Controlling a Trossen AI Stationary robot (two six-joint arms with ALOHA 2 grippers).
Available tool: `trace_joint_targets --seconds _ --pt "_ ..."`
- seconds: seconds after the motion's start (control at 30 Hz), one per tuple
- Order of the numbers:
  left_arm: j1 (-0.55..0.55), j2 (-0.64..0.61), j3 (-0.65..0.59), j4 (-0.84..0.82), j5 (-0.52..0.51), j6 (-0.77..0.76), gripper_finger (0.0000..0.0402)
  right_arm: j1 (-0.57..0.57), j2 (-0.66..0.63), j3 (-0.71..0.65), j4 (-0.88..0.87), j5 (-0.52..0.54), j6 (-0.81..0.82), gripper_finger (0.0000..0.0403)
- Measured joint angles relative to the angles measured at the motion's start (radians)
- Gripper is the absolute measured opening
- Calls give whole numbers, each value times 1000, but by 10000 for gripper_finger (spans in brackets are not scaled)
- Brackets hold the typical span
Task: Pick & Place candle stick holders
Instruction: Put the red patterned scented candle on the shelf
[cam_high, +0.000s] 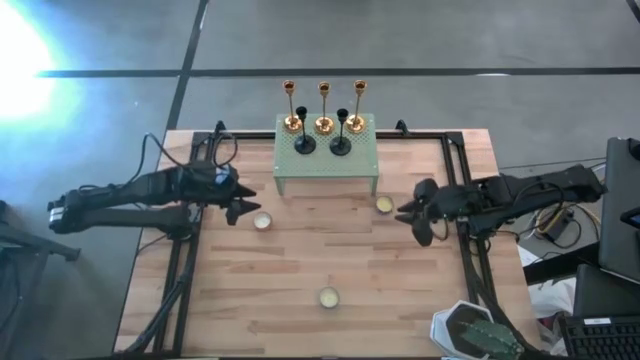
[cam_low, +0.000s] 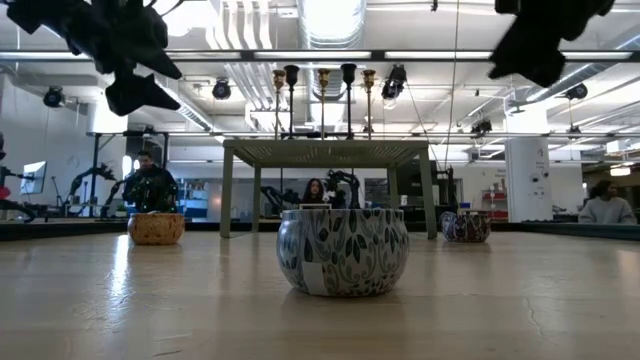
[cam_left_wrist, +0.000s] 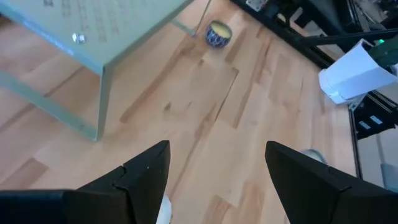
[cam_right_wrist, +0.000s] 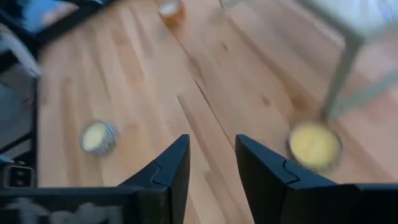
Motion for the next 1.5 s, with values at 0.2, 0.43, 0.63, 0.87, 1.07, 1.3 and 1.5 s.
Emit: trace_joint_targets --seconds 0.2,0.43,0.63,0.87,1.07,1.3,1.5 --pt "-6 -2 -42 0 -40 -24 268 84 46 0 -113 93 162 118" --pt "-6 -1 -105 16 -134 -41 268 120 107 0 -166 268 264 118" --pt "-6 -1 -163 123 -152 -24 268 119 161 0 -256 331 400 118" --pt "-6 0 -211 207 -167 21 268 119 222 0 -255 327 422 127" --pt "-6 0 -227 217 -182 27 268 117 262 0 -255 317 410 164" --pt "-6 0 -227 227 -223 34 268 10 292 0 -254 220 296 247" --pt "-6 2 -227 245 -249 36 268 -159 328 0 -211 9 49 314"
